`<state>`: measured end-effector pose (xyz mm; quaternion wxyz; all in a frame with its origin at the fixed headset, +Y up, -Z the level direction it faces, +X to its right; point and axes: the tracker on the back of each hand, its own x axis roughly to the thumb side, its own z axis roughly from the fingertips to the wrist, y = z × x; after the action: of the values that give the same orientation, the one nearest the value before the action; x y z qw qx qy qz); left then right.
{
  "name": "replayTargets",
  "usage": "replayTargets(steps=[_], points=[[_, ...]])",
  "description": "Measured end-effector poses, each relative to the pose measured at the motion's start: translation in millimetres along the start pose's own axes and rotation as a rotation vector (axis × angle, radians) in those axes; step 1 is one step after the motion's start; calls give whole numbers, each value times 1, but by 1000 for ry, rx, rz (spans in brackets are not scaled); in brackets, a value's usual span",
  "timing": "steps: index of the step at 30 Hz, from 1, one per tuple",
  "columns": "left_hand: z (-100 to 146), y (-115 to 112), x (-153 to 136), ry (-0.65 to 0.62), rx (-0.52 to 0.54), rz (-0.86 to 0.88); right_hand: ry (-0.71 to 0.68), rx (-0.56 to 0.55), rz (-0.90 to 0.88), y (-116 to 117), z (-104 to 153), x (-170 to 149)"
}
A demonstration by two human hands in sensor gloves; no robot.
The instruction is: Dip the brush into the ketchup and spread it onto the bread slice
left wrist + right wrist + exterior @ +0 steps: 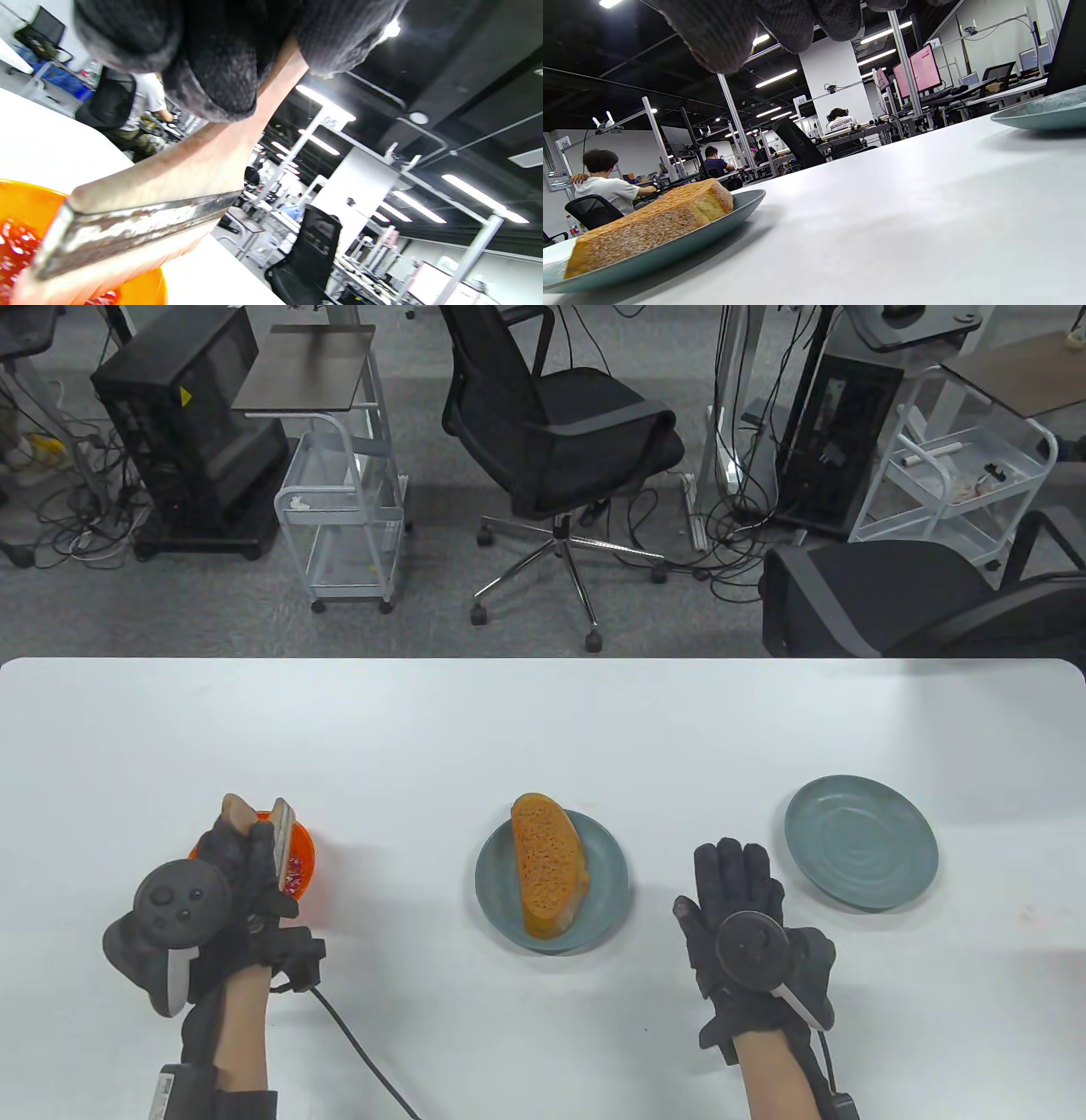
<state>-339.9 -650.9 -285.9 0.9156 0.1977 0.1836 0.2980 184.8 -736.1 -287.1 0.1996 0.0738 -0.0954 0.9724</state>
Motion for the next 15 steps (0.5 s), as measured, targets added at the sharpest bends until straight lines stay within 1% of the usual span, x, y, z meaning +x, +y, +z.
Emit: replayTargets(steps=[3, 4, 7, 15], points=[[-14, 4, -13, 96, -48, -22, 1, 4, -8, 1, 0, -1], [-18, 4, -17, 107, -69, -21, 2, 1, -16, 0, -1, -2], [-23, 1, -27, 134, -74, 8, 6, 10, -35, 0, -1, -4], [-28, -10, -41, 178, -100, 20, 4, 12, -51, 2, -2, -3]])
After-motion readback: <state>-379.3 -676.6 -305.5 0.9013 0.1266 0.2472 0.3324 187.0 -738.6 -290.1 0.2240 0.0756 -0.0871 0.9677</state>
